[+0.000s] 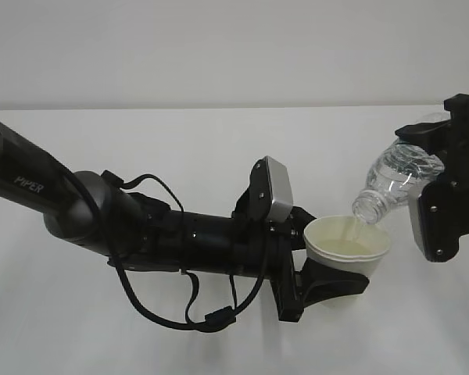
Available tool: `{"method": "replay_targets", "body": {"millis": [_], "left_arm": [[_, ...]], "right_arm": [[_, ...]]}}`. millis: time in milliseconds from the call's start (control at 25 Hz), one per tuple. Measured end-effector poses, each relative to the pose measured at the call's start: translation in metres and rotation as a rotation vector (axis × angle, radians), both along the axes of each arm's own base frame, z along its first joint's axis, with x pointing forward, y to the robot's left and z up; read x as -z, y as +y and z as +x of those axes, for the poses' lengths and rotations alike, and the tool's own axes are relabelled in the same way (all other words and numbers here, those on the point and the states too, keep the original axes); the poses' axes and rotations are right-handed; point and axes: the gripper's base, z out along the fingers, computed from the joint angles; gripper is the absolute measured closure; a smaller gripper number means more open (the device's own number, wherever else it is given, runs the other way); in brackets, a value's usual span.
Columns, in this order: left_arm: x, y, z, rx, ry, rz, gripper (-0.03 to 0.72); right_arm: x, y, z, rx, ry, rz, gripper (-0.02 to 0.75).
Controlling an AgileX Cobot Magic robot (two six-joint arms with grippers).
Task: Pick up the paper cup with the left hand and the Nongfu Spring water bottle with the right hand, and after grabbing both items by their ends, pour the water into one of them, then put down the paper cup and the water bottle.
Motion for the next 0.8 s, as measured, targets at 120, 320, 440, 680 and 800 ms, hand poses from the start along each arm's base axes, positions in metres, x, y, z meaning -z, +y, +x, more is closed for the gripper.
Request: {"method": "replay_targets", "body": {"millis": [120, 320, 440, 680, 800], "left_arm": [[0.0000, 0.0000, 0.0000, 0.000, 0.000, 0.000, 0.216], [0.0000, 0.0000, 0.0000, 0.000, 0.000, 0.000, 0.216], [0.0000, 0.0000, 0.0000, 0.000, 0.000, 0.000, 0.216], [0.0000, 0.0000, 0.0000, 0.000, 0.000, 0.000, 0.216], [0.0000, 0.0000, 0.0000, 0.000, 0.000, 0.000, 0.216]], "right_arm": [[0.0000, 0.0000, 0.0000, 0.000, 0.000, 0.000, 0.345], [0.0000, 0.0000, 0.0000, 0.000, 0.000, 0.000, 0.345], [0.0000, 0.0000, 0.0000, 0.000, 0.000, -0.001, 0.345], [0.0000, 0.0000, 0.0000, -0.001, -0.001, -0.002, 0.345], [0.0000, 0.0000, 0.0000, -0.001, -0.001, -0.002, 0.345]]}}
